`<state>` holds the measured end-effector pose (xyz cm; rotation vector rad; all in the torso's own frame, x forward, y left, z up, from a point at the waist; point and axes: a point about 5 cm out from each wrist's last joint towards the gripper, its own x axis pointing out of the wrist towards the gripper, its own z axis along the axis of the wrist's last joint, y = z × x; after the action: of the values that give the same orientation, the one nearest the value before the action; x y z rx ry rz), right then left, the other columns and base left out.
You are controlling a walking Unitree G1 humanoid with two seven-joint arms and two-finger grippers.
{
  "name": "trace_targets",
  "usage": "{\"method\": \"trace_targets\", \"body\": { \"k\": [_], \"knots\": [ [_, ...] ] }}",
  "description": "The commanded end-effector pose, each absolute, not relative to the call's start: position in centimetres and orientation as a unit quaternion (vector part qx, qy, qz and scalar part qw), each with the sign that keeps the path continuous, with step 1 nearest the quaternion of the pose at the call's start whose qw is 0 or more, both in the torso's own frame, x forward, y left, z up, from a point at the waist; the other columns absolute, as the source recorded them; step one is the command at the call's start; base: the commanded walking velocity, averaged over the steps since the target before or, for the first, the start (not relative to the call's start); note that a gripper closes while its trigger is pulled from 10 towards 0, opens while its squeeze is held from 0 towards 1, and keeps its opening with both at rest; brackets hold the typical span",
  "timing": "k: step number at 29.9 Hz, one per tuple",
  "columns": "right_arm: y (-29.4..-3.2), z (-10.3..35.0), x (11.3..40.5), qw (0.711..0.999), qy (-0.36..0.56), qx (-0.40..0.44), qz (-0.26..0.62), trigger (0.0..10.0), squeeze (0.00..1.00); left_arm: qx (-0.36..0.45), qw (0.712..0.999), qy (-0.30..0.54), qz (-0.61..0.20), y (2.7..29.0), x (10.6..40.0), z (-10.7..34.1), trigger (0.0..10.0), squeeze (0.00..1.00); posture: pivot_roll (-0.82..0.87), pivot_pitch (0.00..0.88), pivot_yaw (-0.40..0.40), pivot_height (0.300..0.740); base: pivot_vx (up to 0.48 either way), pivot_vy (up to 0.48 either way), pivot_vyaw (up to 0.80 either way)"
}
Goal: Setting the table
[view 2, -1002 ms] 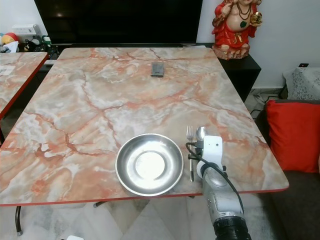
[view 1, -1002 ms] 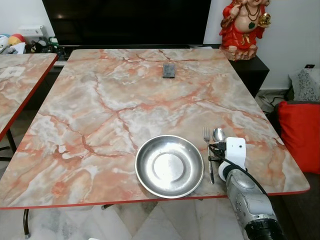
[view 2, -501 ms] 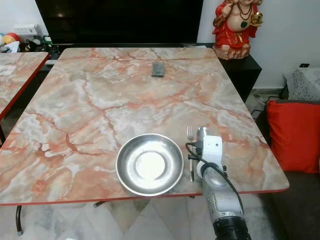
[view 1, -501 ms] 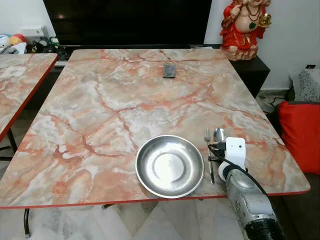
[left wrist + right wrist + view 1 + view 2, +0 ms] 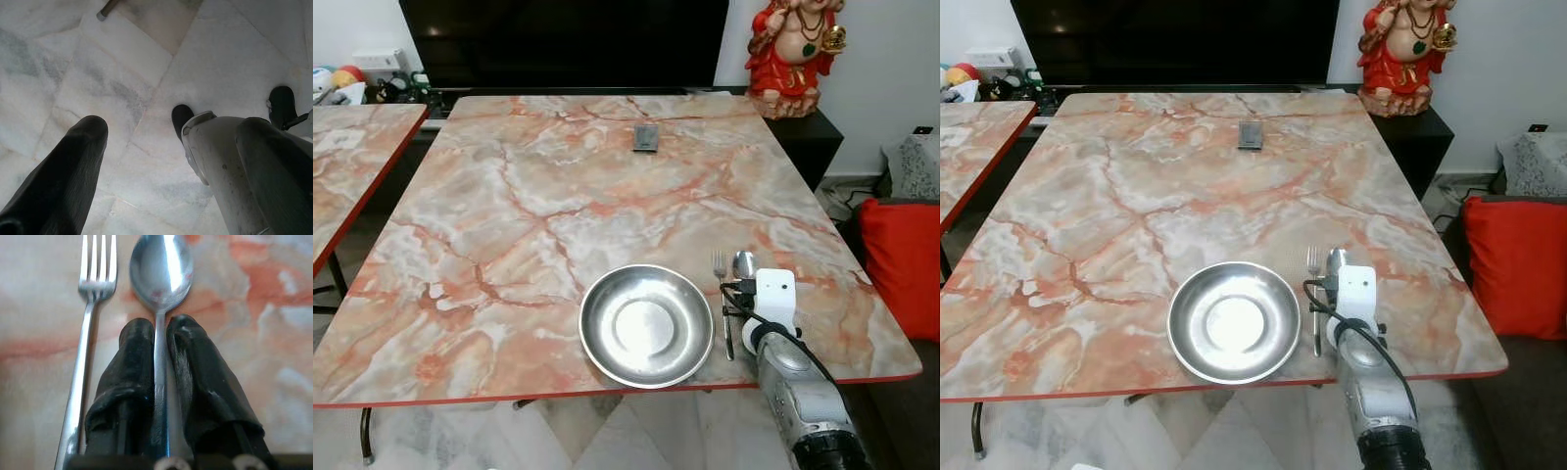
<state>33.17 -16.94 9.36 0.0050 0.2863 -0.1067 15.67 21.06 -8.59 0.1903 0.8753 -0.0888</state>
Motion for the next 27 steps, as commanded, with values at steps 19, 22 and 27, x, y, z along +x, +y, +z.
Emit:
{"method": "trace_targets", "body": {
  "k": [19,22,27],
  "knots": [
    [-16.7,12.2,33.1,0.998,0.017,0.029,-0.047,10.0,0.00,0.091,0.891,0.444,-0.036,21.0,14.5,-9.1,10.0,0.00,0.02,0.092,-0.015,0.740,0.000,0.000,0.00],
    [-16.8,12.7,32.9,0.999,-0.005,0.028,-0.035,10.0,0.00,0.091,0.892,0.442,-0.034,21.0,14.5,-9.1,10.0,0.00,0.01,0.085,-0.016,0.740,0.000,0.000,0.00],
    [-17.2,13.8,32.8,0.998,-0.050,0.033,-0.030,10.0,0.00,0.091,0.891,0.443,-0.032,21.2,14.5,-9.1,10.0,0.00,0.01,0.074,-0.016,0.740,0.000,0.000,0.00]
  ]
}}
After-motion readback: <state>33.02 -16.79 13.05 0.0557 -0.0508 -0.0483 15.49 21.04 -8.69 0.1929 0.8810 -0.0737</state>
